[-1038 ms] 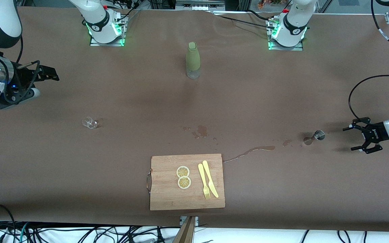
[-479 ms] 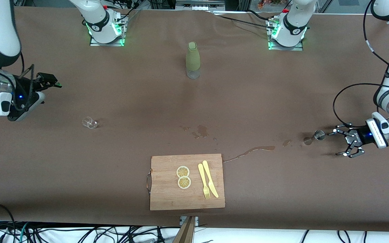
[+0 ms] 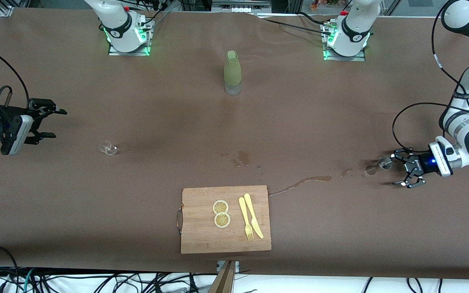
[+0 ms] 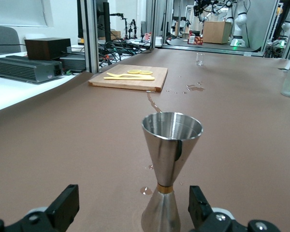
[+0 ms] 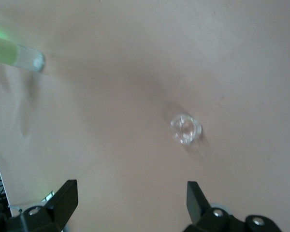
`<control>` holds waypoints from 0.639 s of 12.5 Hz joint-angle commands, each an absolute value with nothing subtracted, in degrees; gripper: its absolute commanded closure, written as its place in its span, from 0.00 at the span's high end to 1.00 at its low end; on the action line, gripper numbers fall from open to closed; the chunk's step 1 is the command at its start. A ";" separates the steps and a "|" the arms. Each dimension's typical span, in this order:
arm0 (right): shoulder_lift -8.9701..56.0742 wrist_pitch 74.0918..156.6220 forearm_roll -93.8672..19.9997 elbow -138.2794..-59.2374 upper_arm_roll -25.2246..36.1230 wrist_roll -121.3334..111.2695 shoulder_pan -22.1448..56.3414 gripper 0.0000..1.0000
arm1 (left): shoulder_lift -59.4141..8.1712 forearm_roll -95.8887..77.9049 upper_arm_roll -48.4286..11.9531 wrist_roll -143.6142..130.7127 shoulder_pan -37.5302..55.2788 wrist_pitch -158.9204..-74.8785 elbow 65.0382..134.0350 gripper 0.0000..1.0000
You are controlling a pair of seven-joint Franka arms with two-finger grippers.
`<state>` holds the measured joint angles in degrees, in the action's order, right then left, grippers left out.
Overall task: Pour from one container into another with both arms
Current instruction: 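Grasp the jigger with the left gripper while the right gripper grasps the beaker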
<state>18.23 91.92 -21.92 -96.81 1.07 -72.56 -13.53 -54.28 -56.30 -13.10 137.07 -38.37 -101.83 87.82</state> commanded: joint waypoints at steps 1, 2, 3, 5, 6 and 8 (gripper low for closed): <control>21.52 91.76 -29.24 -96.50 0.53 -81.80 -17.13 1.00 | -55.11 -57.39 -12.04 141.23 -36.39 -100.11 86.66 1.00; 22.40 91.76 -30.31 -96.50 0.53 -83.83 -18.18 1.00 | -55.37 -57.39 -12.04 141.41 -35.86 -99.76 86.66 1.00; 23.54 91.76 -30.76 -96.50 0.53 -86.72 -19.06 1.00 | -55.63 -57.39 -12.13 141.42 -35.51 -99.67 86.66 1.00; 25.56 90.71 -36.18 -96.59 0.53 -94.18 -21.17 1.00 | -56.25 -57.83 -12.13 141.68 -34.46 -99.49 86.75 1.00; 27.32 89.75 -38.56 -96.59 0.53 -97.09 -21.79 1.00 | -56.69 -58.01 -12.13 141.68 -34.28 -99.49 86.75 1.00; 30.92 89.30 -43.66 -96.50 0.53 -104.81 -22.59 1.00 | -56.95 -58.10 -12.13 141.68 -34.02 -99.49 87.18 1.00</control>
<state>27.91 90.43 -39.56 -96.93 1.09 -98.36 -21.33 -56.07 -56.30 -12.94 139.29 -34.66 -100.68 87.82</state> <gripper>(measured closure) 0.000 0.000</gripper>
